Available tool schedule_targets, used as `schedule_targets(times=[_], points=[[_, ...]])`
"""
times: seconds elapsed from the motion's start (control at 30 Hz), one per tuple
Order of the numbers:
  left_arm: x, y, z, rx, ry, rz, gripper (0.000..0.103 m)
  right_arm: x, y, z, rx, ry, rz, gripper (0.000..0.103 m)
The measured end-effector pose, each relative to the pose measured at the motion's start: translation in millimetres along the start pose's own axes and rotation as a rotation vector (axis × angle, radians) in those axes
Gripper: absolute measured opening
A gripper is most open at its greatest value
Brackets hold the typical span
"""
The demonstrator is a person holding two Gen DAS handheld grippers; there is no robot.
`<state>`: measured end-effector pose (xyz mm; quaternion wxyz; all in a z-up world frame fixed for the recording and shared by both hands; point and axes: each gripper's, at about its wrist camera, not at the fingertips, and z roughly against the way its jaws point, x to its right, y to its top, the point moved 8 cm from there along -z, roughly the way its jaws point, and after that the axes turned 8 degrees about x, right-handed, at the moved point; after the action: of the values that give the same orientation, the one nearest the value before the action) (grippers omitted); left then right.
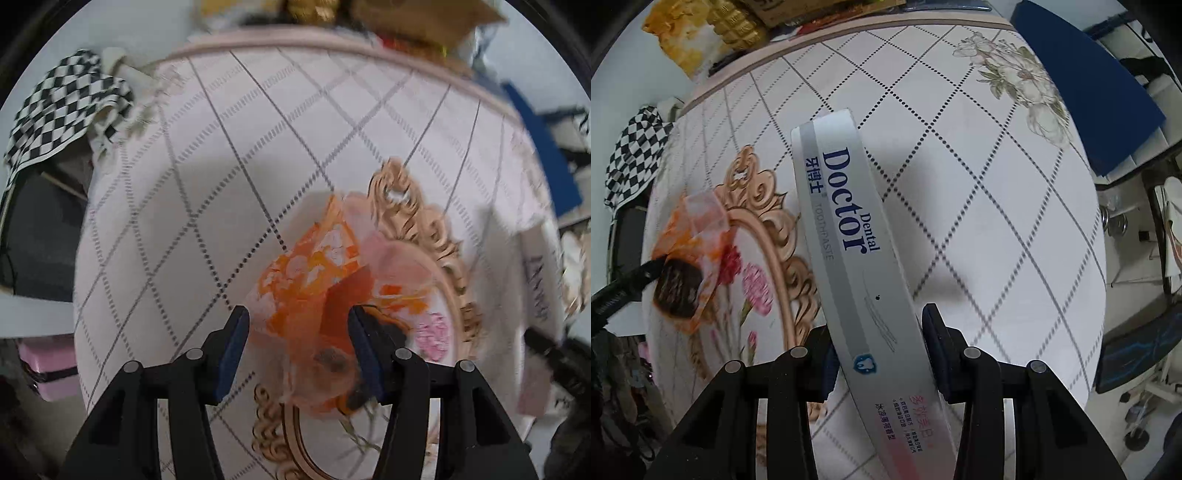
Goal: Collect trash
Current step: 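Grasp the orange snack wrapper with the left tool while the right tool grasps the Doctor toothpaste box, then carry the wrapper and toothpaste box down to the bin and release both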
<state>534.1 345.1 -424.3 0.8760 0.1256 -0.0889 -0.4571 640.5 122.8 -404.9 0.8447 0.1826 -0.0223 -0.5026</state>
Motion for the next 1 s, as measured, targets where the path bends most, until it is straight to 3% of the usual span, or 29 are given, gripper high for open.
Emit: schedule_targets(times=[0.07, 0.1, 0.2, 0.37, 0.53, 0.67, 0.8, 1.0], points=[[-1.1, -3.9, -8.6, -0.005, 0.02, -0.009, 0.039, -0.6, 5.6, -9.6, -0.007, -0.003, 0.006, 0.043], [-0.8, -7.3, -9.2, 0.004, 0.015, -0.005, 0.019, -2.3, 7.2, -12.0, -0.01, -0.003, 0.008, 0.043], [1.8, -18.5, 1.0, 0.024, 0.004, 0.012, 0.008, -3.8, 9.9, -15.4, -0.005, -0.009, 0.015, 0.043], [6.3, -47.5, 38.5, 0.075, 0.024, 0.061, 0.006, -3.8, 0.9, -4.5, 0.011, -0.009, -0.017, 0.042], [15.9, -96.9, 98.7, 0.157, 0.054, 0.057, 0.006, -9.5, -35.3, 31.3, 0.052, -0.002, -0.043, 0.042], [8.9, -150.4, 137.7, 0.18, 0.035, 0.064, 0.006, -19.4, -90.2, 74.3, 0.104, 0.003, -0.051, 0.042], [-7.8, -229.0, 179.7, 0.211, -0.013, 0.061, 0.006, -26.8, -166.8, 118.6, 0.133, 0.03, -0.074, 0.042], [-31.1, -328.0, 230.3, 0.23, -0.073, -0.011, 0.006, -50.6, -309.4, 179.2, 0.182, 0.061, -0.146, 0.042]])
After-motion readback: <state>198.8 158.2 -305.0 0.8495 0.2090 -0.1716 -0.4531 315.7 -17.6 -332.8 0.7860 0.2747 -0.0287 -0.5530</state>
